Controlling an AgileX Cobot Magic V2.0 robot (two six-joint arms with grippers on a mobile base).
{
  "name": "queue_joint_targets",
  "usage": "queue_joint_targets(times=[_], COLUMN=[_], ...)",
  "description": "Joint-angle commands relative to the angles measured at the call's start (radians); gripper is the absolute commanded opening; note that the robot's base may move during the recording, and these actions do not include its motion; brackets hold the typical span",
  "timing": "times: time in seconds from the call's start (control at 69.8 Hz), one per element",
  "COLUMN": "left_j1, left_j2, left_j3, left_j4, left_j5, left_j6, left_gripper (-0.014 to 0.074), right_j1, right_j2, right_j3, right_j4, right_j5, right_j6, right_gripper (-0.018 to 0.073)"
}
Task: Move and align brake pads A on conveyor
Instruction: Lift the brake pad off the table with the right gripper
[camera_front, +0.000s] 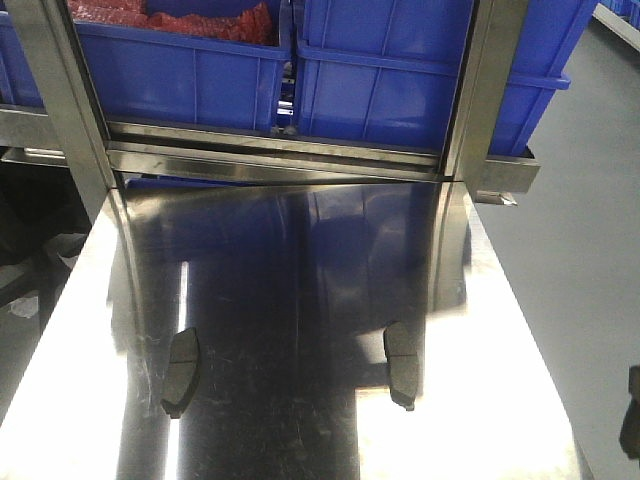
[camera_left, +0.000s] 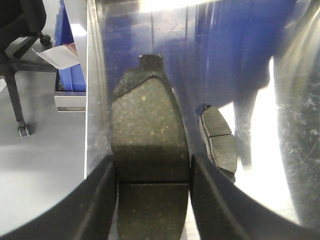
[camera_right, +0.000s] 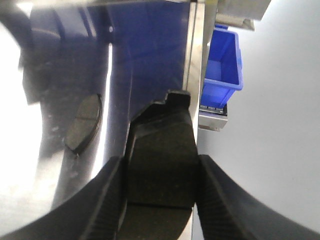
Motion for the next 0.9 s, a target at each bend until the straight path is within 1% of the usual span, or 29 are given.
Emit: queue_joint_targets(times=[0.0, 0.888], left_j1=[-0.006, -0.006], left_j2=[-0.003, -0.003], left_j3=[-0.030, -0.030], left_j4=[-0.012, -0.012], left_j5=[-0.082, -0.082], left_j6=[-0.009, -0.009], left_gripper=[-0.0007, -0.0007], right_j1=[-0.002, -0.002], right_j2=[-0.009, -0.007], right_j3=[-0.009, 0.000], right_j4=[0.001, 0.000], right_j5=[-0.054, -0.057], right_j6=[0.000, 0.000], right_gripper=[-0.0003, -0.0002])
